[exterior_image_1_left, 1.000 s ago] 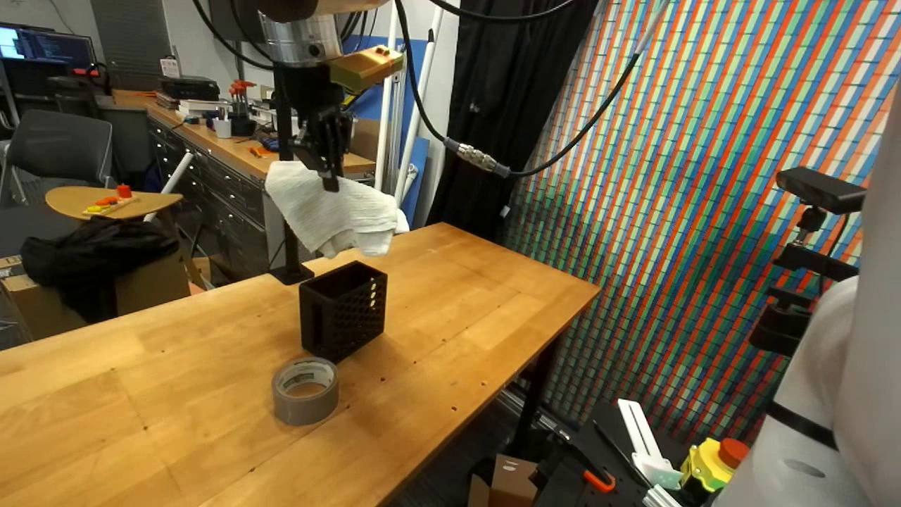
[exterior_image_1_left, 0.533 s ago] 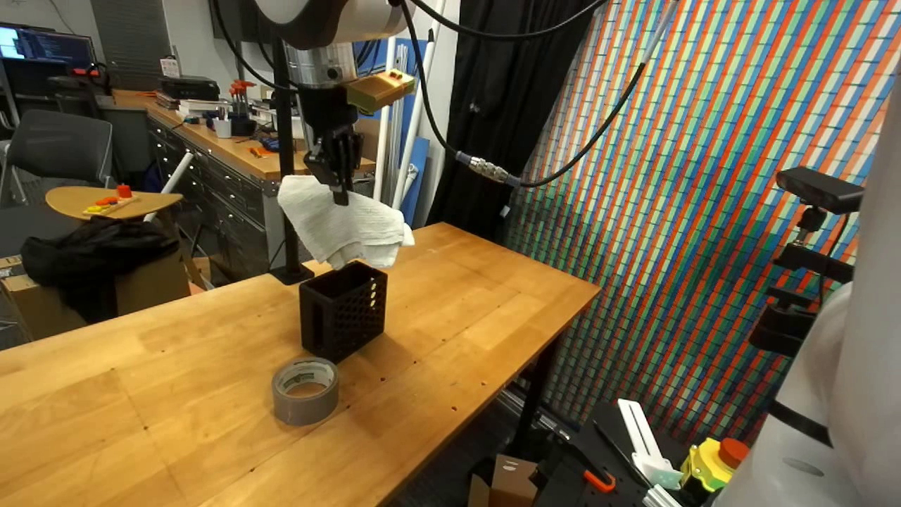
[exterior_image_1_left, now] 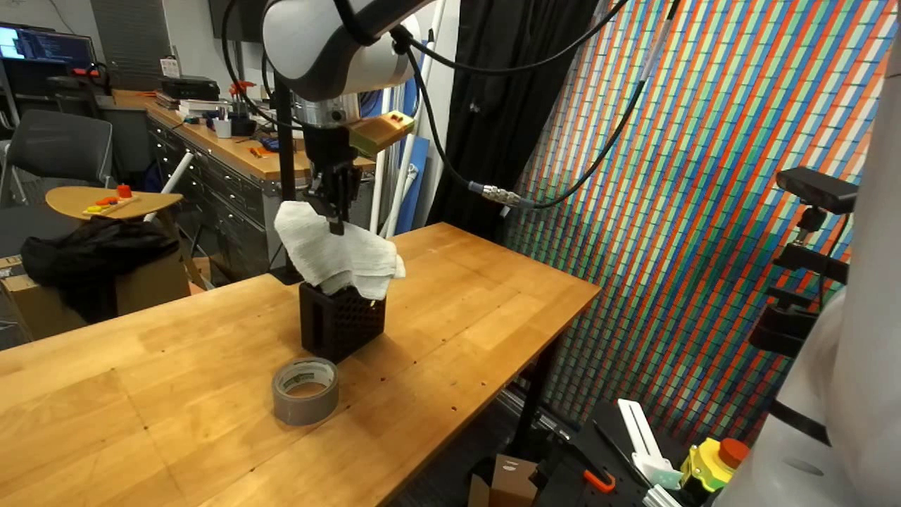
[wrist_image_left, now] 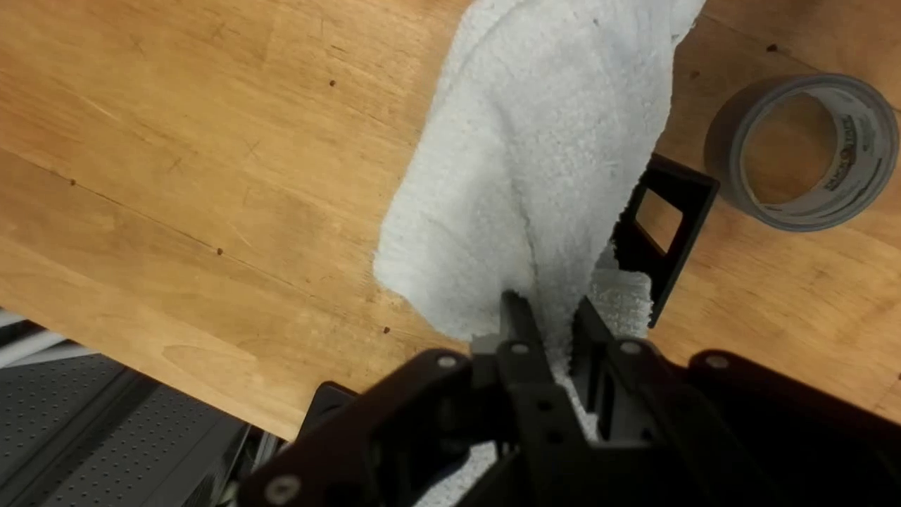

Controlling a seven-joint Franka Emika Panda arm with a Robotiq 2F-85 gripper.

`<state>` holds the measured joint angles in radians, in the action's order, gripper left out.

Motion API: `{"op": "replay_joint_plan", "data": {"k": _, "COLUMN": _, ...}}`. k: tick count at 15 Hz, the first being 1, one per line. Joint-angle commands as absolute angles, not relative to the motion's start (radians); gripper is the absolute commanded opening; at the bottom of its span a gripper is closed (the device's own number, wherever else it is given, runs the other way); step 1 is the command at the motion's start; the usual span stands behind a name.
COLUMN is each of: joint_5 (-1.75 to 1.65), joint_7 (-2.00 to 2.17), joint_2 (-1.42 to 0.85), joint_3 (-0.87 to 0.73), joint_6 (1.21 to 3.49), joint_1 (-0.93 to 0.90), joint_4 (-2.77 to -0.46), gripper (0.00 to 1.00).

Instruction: Put the hand towel into the box

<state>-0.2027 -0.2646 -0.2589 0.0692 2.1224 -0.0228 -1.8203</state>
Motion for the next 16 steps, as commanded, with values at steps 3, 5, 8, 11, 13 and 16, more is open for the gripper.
{"op": "replay_joint_plan", "data": {"k": 3, "joint_5": -0.142, "joint_7": -0.314, "joint_2": -0.281, "joint_3": 0.072, "joint_6": 2.249, "joint_1": -0.006, "joint_4": -1.89, "gripper": 0.06}}
{"op": "replay_joint_plan", "data": {"k": 5, "joint_5": -0.12, "joint_7": -0.327, "joint_2": -0.297, "joint_3": 0.074, "joint_6": 2.281, "joint_1": 0.001, "joint_4": -1.909, "gripper": 0.06}}
{"op": "replay_joint_plan", "data": {"k": 8, "joint_5": -0.091, "joint_7": -0.354, "joint_2": -0.312, "joint_3": 0.073, "joint_6": 2.315, "joint_1": 0.017, "joint_4": -1.942, "gripper": 0.06}}
{"op": "replay_joint_plan", "data": {"k": 11, "joint_5": -0.063, "joint_7": -0.384, "joint_2": -0.323, "joint_3": 0.073, "joint_6": 2.326, "joint_1": 0.035, "joint_4": -1.963, "gripper": 0.06}}
{"op": "replay_joint_plan", "data": {"k": 13, "joint_5": -0.039, "joint_7": -0.415, "joint_2": -0.335, "joint_3": 0.076, "joint_6": 2.325, "joint_1": 0.047, "joint_4": -1.972, "gripper": 0.06}}
{"op": "replay_joint_plan", "data": {"k": 16, "joint_5": 0.009, "joint_7": -0.467, "joint_2": -0.361, "joint_3": 0.084, "joint_6": 2.315, "joint_1": 0.063, "joint_4": -1.979, "gripper": 0.06}}
